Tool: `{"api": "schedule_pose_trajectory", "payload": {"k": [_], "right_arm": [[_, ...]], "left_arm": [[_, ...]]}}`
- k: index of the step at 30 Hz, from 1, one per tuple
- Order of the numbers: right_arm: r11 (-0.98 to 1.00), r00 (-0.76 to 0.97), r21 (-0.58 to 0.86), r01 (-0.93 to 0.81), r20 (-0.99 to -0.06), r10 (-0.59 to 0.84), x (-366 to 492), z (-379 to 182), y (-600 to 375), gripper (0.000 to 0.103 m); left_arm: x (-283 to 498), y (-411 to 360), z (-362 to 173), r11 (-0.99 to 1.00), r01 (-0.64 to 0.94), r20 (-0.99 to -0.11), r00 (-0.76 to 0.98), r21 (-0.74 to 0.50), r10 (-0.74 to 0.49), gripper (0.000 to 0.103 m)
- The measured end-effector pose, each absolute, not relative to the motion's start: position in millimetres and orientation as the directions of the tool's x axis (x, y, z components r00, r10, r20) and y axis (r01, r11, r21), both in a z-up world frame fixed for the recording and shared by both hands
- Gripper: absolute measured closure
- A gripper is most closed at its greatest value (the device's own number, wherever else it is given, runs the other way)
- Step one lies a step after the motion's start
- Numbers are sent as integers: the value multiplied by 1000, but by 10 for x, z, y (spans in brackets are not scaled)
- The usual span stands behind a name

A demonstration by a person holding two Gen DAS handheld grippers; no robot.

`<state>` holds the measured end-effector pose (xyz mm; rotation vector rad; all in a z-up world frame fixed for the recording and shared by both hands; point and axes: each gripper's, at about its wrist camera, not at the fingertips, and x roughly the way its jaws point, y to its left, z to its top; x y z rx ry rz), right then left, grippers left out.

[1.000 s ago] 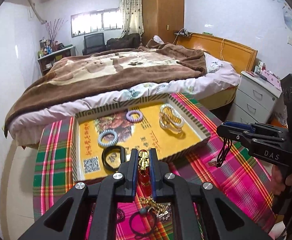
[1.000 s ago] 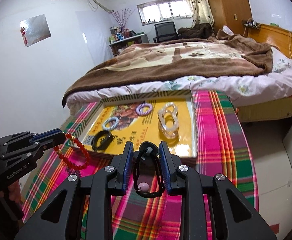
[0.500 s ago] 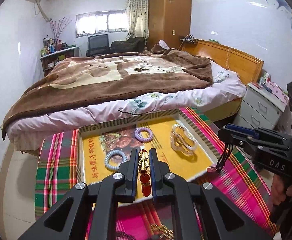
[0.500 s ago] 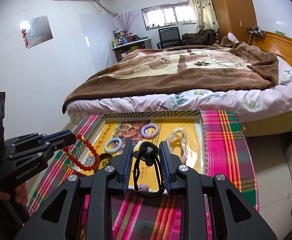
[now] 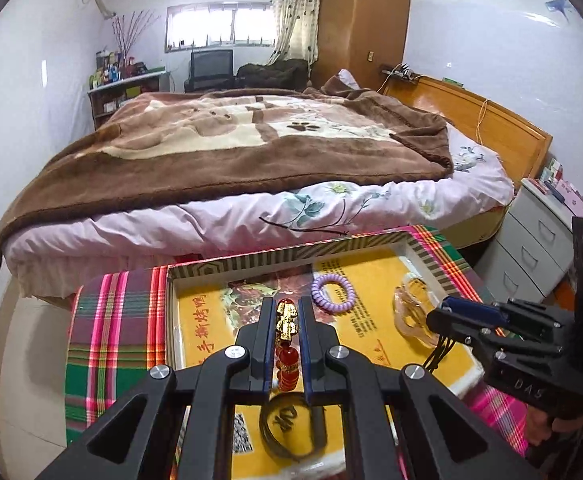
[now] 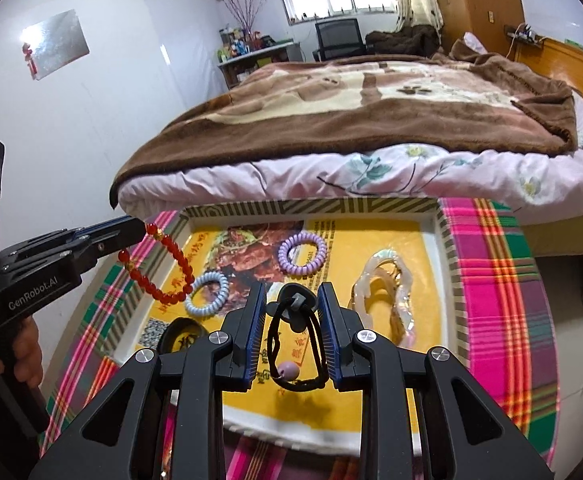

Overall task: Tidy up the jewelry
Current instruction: 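Carry the red bracelet and black cord necklace over the yellow tray with both grippers, then open both grippers to drop the bracelet and necklace into the tray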

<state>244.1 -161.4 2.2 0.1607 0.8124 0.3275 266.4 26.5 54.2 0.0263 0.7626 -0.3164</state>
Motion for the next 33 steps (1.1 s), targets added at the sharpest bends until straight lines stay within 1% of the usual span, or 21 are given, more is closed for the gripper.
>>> {"api": "schedule_pose_trajectory", "payload": {"k": [10, 18, 22, 33], "right_arm": [[944, 598, 256, -208, -730, 330, 2726, -213, -1540, 76], [960, 585, 199, -196, -762, 277, 2906, -377, -1436, 76], [961, 580, 179, -211, -768, 270, 2955, -412, -1365, 76], [965, 586, 121, -232, -774, 238, 2994, -440, -1234, 76]], "left_arm": [[2838, 484, 166, 967, 231, -728, 645, -105, -233, 93], [2917, 680, -83, 983, 160, -764, 623, -86, -168, 92], [2934, 696, -207, 985, 149, -783, 601, -85, -159, 92], [2941, 680, -251, 986, 139, -788, 596, -90, -155, 92]]}}
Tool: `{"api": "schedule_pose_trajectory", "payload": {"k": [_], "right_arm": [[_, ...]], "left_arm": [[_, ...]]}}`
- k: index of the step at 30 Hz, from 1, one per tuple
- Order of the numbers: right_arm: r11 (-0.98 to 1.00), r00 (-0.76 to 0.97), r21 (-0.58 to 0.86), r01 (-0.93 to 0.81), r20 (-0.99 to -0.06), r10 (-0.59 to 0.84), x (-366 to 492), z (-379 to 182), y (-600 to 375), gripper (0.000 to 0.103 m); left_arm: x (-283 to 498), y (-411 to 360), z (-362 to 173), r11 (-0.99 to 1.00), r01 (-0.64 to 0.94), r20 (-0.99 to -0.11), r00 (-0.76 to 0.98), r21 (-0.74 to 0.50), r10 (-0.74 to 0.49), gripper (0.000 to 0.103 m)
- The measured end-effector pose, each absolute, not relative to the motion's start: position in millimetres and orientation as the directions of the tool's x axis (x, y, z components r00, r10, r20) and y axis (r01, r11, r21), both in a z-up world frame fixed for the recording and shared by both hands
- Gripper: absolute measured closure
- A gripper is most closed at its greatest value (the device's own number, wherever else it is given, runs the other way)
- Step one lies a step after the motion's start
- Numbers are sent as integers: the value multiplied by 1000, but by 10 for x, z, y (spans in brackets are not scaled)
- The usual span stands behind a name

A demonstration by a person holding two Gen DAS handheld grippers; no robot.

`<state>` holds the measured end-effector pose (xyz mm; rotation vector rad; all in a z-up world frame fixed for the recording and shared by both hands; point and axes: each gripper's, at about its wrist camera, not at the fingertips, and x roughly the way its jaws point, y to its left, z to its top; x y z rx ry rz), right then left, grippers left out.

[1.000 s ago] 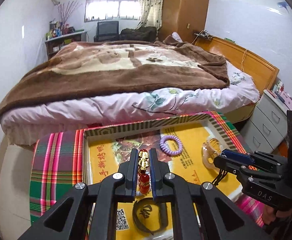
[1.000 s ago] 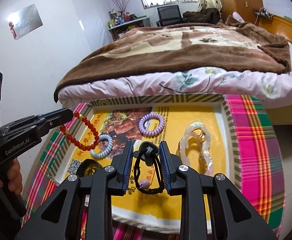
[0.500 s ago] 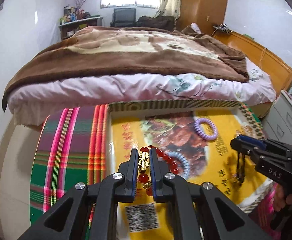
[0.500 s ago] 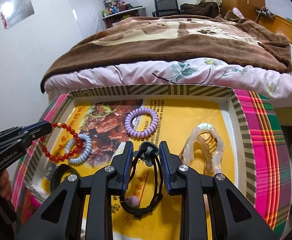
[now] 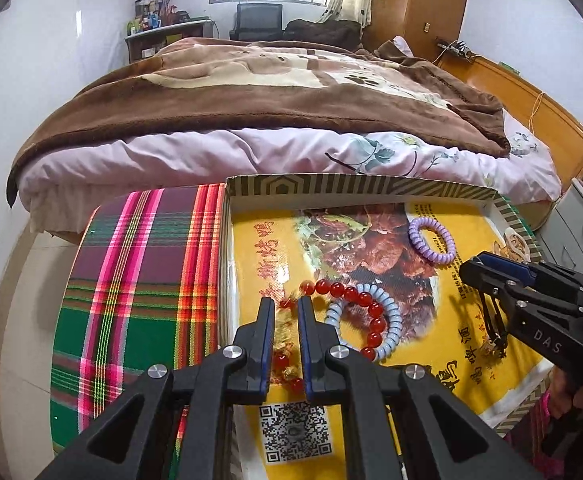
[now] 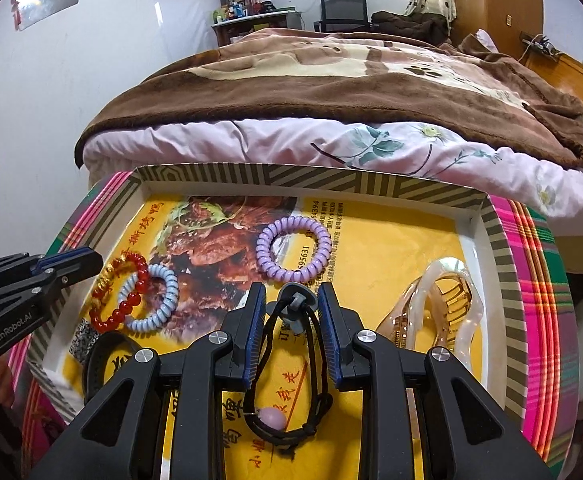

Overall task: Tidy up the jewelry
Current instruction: 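Open both grippers to drop the bracelet and necklace into the tray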

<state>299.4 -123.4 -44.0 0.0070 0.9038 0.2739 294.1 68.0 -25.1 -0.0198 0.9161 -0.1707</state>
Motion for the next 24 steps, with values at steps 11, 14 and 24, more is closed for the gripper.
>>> {"api": "schedule_pose_trajectory", "payload": {"k": [11, 14, 24], "right_arm": [[965, 584, 114, -238, -777, 236, 2971, -437, -1204, 72], [962, 591, 133, -238, -767, 252, 2934, -392, -1218, 61], [952, 626, 158, -262, -723, 292, 2623, -90, -1228, 56]], "left_arm": [[2920, 673, -224, 986, 135, -786, 596, -100, -162, 59], [2887, 666, -193, 986, 135, -783, 600, -101, -162, 50], [2511, 587, 127, 980, 169, -740, 644, -110, -194, 45]]}}
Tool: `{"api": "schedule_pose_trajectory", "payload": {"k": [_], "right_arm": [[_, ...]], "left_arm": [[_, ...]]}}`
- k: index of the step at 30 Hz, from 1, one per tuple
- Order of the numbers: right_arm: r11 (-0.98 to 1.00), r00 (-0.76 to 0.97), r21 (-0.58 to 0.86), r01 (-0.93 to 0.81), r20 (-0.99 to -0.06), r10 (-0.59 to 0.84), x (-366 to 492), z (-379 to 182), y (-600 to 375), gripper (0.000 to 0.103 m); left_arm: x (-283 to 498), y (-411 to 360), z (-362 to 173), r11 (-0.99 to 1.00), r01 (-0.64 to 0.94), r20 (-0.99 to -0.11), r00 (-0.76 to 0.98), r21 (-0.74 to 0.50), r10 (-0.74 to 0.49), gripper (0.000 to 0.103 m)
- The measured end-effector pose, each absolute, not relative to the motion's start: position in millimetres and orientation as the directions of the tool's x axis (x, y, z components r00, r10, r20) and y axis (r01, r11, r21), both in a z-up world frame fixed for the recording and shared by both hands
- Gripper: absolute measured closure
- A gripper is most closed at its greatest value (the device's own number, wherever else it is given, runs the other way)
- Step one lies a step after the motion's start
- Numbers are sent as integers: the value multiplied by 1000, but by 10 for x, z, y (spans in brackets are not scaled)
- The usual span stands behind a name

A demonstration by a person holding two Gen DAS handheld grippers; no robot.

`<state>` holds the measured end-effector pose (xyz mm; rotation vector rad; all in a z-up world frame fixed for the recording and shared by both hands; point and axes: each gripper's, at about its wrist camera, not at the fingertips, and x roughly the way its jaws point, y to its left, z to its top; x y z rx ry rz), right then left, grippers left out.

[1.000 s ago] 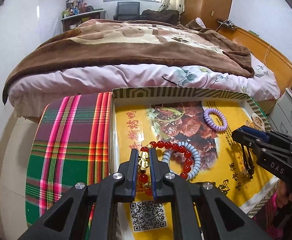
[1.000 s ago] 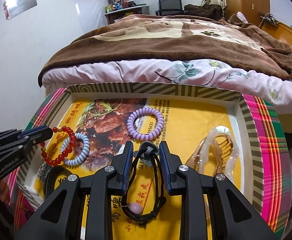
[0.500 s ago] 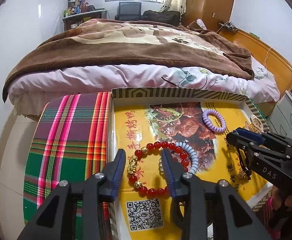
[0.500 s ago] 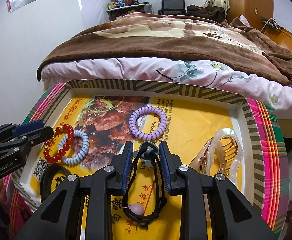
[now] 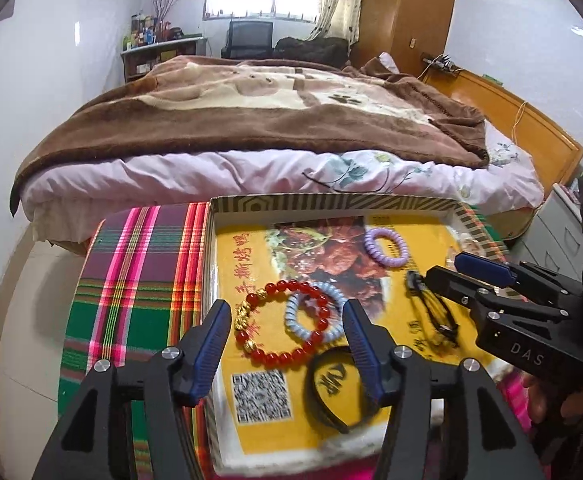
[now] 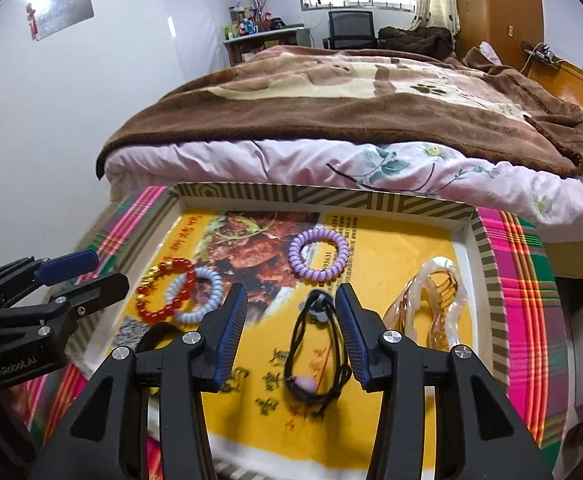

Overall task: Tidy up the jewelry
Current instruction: 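Open both grippers to drop the bracelet and necklace into the tray, then grasp the black hair tie with teal bead with the left gripper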

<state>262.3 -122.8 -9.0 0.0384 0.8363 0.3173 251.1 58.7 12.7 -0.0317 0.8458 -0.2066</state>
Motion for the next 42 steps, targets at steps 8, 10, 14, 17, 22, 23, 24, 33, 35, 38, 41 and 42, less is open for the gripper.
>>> {"api": "schedule_pose_trajectory", "payload": {"k": [8, 10, 14, 17, 22, 23, 24, 33, 35, 38, 41, 42], "right_arm": [[941, 623, 168, -293, -713, 321, 2136, -15, -1331, 56], [936, 614, 178, -302, -715, 334, 1994, -36, -1367, 56], [916, 577, 191, -353, -727, 373, 1703, -109, -1387, 56], [904, 557, 185, -386, -734, 389, 1510, -169, -1379, 56], [874, 516, 172, -454, -749, 415, 1224, -284, -1328, 56], [875, 512, 169, -454, -754, 412, 1191, -308, -1324, 56], [877, 512, 169, -449, -756, 408, 1160, -331, -1327, 56], [898, 522, 204, -391, -754, 398, 1026, -398, -1494, 56], [901, 528, 210, -379, -751, 397, 1010, -391, -1535, 56], [907, 537, 214, -363, -747, 391, 990, -379, -1580, 56], [910, 539, 215, -355, -748, 387, 983, -377, -1604, 56], [911, 541, 214, -354, -748, 386, 979, -373, -1606, 56]], "left_arm": [[1954, 637, 365, 976, 181, -697, 684, -120, -213, 32], [1822, 667, 395, 978, 172, -691, 693, -121, -207, 32], [1520, 755, 384, 976, 159, -681, 698, -152, -220, 32], [1342, 802, 355, 975, 146, -682, 697, -167, -221, 32], [1072, 877, 255, 971, 149, -691, 682, -189, -239, 31], [1024, 870, 225, 969, 158, -695, 676, -191, -247, 31], [977, 853, 193, 966, 174, -696, 669, -193, -260, 31], [635, 451, -209, 928, 340, -753, 568, -153, -332, 31], [584, 348, -265, 921, 370, -766, 555, -122, -324, 31], [557, 258, -325, 914, 392, -777, 543, -103, -320, 31], [579, 159, -399, 914, 402, -793, 538, -55, -284, 31], [593, 138, -427, 914, 404, -801, 534, -42, -273, 32]]}}
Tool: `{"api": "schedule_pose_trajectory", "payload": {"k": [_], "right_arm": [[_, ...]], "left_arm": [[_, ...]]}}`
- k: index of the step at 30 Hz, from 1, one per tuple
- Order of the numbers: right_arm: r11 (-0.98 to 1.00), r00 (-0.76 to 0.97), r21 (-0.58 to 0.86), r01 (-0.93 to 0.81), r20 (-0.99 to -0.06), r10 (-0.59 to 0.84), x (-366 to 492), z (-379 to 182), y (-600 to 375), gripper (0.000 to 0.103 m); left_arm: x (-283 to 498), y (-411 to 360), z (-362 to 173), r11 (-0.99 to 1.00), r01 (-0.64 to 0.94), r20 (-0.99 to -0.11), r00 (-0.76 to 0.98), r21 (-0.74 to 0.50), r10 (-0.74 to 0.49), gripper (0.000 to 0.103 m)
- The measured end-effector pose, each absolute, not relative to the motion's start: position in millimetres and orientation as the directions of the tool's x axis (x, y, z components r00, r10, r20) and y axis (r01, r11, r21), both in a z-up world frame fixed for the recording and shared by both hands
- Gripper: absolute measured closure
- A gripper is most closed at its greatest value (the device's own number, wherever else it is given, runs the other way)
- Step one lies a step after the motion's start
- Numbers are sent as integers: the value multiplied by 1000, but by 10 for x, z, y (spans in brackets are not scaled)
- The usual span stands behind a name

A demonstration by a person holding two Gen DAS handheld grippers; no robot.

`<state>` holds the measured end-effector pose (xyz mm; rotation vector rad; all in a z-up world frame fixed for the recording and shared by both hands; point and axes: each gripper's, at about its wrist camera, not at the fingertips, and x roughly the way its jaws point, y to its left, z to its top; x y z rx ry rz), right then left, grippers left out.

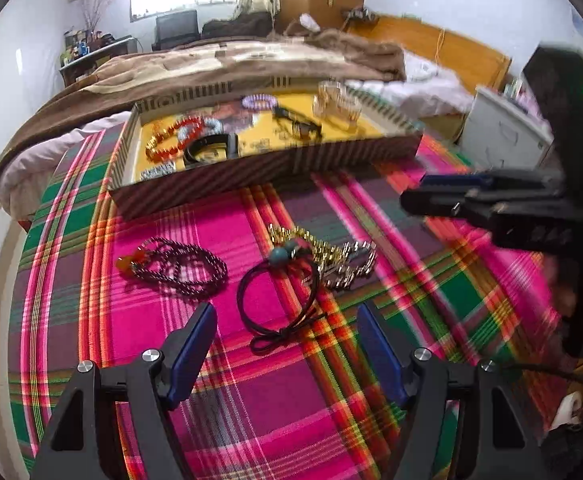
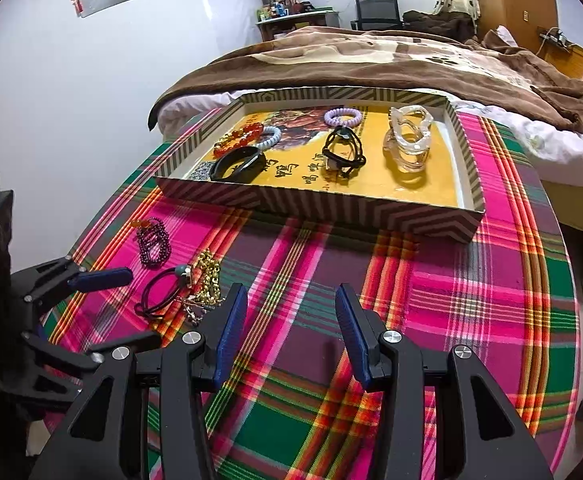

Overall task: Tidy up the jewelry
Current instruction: 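Grasp the black hair tie with teal bead with the left gripper, then grasp the silver pendant chain with the right gripper while the left holds the hair tie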

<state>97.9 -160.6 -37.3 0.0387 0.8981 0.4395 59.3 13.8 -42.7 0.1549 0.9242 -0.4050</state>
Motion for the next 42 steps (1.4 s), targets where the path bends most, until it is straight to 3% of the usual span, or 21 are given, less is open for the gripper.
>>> {"api": "schedule_pose_trajectory", "payload": {"k": [2, 4, 7, 11, 28, 35, 42], "right_arm": [[911, 541, 212, -355, -748, 385, 967, -369, -1605, 56], [910, 538, 208, -359, -751, 384, 965, -375, -1601, 56], [911, 535, 208, -355, -754, 381, 977, -383, -1597, 56], [908, 531, 210, -362, -755, 386, 979, -390, -1574, 56], [754, 469, 26, -657, -769, 435, 845, -436, -986, 56], [708, 424, 10, -706, -795, 434, 853, -546, -898, 81], [686, 399, 18, -727, -803, 443, 786, -543, -929, 84]], "left_arm": [[594, 93, -475, 909, 416, -809, 524, -29, -266, 53], [578, 80, -482, 909, 416, -804, 536, -11, -255, 62], [593, 136, -463, 913, 408, -803, 538, -16, -255, 87], [596, 230, -422, 923, 383, -793, 552, -34, -258, 98], [465, 676, 183, 948, 292, -674, 676, -126, -297, 98], [488, 742, 109, 953, 260, -687, 665, -153, -292, 98], [503, 758, 71, 954, 252, -692, 660, -162, -292, 98]]}}
